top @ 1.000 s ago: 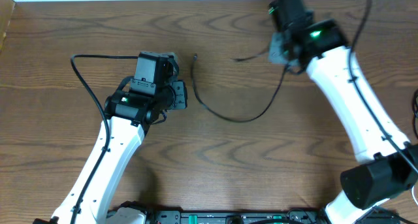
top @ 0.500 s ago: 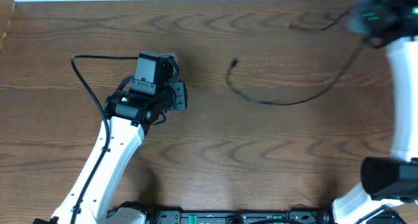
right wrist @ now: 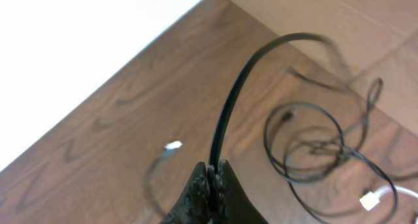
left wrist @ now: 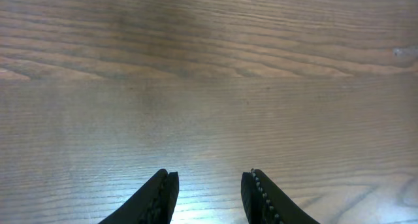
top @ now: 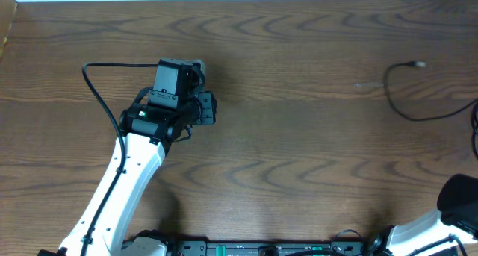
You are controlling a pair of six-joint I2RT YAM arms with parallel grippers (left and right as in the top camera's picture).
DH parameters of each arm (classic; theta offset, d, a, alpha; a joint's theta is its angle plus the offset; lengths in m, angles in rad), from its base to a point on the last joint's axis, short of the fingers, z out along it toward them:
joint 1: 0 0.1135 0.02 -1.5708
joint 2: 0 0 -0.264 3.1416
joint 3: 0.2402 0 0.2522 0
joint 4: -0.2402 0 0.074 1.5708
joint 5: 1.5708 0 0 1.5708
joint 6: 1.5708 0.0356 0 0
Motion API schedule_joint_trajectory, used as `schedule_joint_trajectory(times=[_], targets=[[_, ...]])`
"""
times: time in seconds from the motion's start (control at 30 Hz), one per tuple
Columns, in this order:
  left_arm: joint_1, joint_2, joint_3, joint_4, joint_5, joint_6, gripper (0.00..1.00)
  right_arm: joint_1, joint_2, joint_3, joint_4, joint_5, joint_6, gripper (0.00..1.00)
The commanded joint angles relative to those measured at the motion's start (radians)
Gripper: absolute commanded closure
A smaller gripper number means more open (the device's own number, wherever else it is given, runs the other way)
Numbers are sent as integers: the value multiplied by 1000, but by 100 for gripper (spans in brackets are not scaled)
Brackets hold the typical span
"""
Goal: Untangle cables
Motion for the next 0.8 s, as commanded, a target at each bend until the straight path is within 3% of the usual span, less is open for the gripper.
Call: schedule_joint_trajectory(times=[0.0, 0.2, 0.5, 0.77], targets=[[2, -7, 7, -2, 39, -8, 63, 5, 74, 16, 39, -28, -23, 99], [-11, -9, 7, -34, 78, -12, 63, -12, 253, 92, 44, -28, 7, 99], [-102, -15, 7, -34, 77, -12, 63, -130, 620, 418, -151, 6, 65, 99], [-191, -15, 7, -11, 70, -11, 63, -315, 655, 472, -172, 28, 138, 99]])
